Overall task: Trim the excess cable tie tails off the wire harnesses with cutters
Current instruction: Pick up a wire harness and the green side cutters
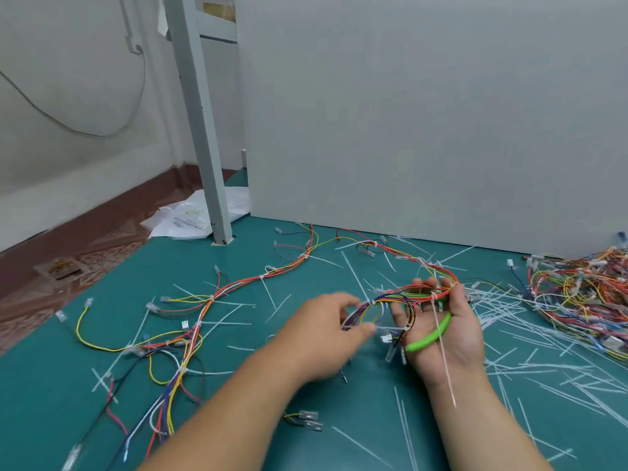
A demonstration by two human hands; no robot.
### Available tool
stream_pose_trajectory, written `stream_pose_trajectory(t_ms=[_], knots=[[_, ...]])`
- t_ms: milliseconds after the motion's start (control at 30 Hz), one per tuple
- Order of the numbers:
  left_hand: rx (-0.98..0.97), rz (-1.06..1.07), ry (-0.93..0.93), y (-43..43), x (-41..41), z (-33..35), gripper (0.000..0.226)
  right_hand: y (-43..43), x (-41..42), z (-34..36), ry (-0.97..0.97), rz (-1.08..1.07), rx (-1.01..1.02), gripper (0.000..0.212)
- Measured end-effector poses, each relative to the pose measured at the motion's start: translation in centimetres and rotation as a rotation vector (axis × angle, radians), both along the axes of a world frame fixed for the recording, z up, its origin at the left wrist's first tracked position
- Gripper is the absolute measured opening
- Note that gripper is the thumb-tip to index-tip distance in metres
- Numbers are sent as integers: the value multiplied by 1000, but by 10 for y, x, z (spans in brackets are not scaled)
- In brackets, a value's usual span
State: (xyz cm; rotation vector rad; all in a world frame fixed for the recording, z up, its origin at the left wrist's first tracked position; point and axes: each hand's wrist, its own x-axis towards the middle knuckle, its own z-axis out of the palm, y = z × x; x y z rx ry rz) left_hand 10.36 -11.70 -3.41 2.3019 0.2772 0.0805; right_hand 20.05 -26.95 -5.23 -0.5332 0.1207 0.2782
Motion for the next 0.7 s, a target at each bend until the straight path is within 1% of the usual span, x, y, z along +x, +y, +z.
stream_pose_trajectory(t_ms=[33,67,133,233,300,400,467,567,633,700], knots=[[27,30,-27,-2,3,-9,28,0,0,1,7,-7,10,25],[-11,65,-77,-1,4,-16,19,-1,0,1,18,-9,14,25],[-173,113,-195,1,4,-27,11,0,0,1,43,-16,18,27],[-375,219,-377,4,3,-35,13,4,-2,-3,86,-48,50,34],[-458,305,-467,8,5,-36,14,6,-5,-6,97,-65,10,38],[-589,400,-539,17,7,-35,14,10,-9,-9,133,-89,-47,43],[-654,433,-526,21,5,-36,15,14,-12,-8,135,-85,-93,36],[-687,473,-516,23,5,-37,9,21,-20,-6,38,-100,-151,30],[-706,524,-548,22,6,-37,9,22,-28,-5,-82,-118,-180,30],[-691,564,-580,22,7,-36,6,24,-37,-5,-216,-112,-237,24]])
